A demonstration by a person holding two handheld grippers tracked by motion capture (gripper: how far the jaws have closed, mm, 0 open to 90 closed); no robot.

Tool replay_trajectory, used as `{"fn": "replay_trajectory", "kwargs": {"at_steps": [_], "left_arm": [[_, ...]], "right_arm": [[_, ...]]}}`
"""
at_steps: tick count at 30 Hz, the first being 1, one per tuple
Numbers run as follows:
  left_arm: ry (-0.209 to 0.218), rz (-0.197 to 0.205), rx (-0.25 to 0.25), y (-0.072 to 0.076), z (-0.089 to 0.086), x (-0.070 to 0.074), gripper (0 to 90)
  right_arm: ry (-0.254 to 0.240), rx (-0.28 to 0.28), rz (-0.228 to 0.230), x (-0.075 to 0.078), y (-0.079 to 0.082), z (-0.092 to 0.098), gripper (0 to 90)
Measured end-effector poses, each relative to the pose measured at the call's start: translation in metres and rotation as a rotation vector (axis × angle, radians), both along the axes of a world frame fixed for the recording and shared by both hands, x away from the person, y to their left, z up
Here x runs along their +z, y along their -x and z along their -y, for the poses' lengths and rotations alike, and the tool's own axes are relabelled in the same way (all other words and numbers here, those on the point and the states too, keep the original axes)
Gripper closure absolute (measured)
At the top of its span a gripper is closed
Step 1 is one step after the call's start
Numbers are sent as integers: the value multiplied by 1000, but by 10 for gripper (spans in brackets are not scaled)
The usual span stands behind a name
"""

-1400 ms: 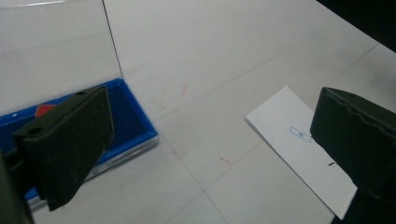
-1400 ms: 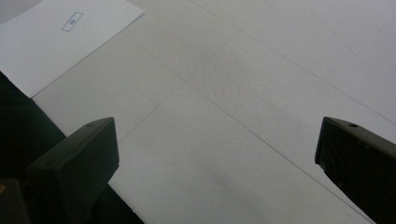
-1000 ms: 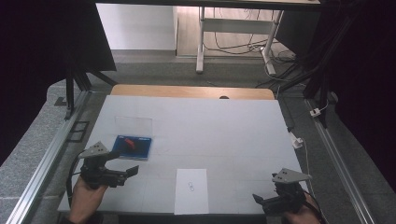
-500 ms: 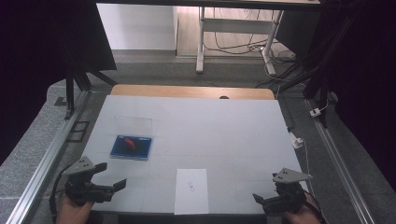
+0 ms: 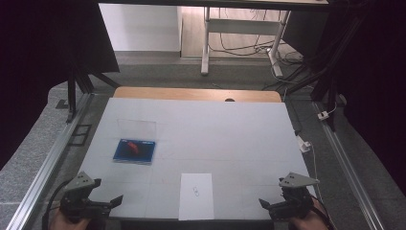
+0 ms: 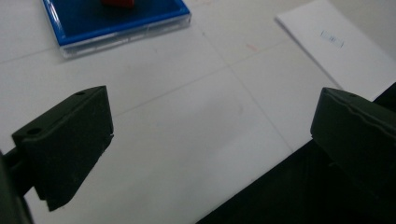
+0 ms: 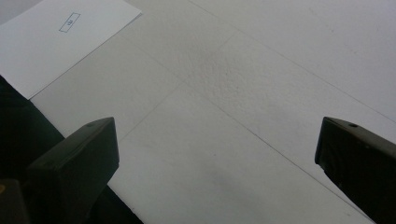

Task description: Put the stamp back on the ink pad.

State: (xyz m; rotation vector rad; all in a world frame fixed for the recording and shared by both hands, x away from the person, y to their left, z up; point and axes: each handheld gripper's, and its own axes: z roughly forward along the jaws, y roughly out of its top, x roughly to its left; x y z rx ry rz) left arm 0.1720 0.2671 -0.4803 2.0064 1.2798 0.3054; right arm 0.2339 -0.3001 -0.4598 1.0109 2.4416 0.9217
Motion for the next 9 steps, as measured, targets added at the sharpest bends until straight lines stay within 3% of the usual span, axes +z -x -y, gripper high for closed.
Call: {"fn": "replay_trajectory", "kwargs": {"at_steps": [5, 9], "left_arm": [[-30, -29, 0, 1, 2, -1, 0], [-10, -34, 0, 0, 1, -1, 0]], "right_arm": [[0, 0, 0, 0, 0, 0, 0], [6, 1, 0, -1, 0, 0, 0]]}}
